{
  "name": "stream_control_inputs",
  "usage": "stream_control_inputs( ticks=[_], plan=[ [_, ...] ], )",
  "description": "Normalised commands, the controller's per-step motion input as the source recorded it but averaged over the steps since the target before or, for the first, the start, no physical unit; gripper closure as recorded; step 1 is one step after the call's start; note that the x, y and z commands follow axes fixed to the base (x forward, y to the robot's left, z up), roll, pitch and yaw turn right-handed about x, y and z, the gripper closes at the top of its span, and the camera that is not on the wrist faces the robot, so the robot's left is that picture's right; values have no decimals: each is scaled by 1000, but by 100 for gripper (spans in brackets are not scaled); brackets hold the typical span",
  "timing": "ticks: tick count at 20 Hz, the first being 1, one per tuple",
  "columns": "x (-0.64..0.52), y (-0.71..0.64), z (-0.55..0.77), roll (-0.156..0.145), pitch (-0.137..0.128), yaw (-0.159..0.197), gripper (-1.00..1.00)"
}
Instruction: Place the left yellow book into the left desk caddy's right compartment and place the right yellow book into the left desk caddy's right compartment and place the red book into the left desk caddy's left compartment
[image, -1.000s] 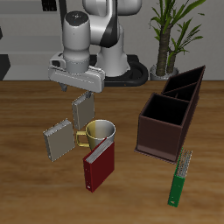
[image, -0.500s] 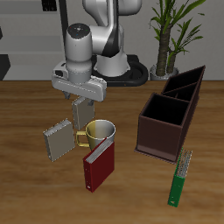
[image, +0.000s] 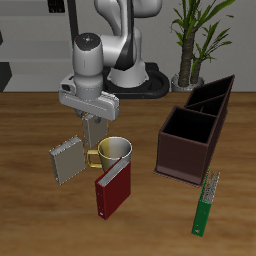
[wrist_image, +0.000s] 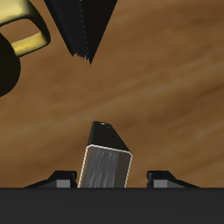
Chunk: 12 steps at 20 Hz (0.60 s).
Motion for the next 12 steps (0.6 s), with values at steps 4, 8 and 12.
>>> stream_control_inputs(
  ticks=[4,8,12],
  plan=[
    [-68,103,219,11,-28,-17,100],
    [-132,210,489,0,-39,-5,100],
    [-257,425,754,-6,-37,-43,100]
  ],
)
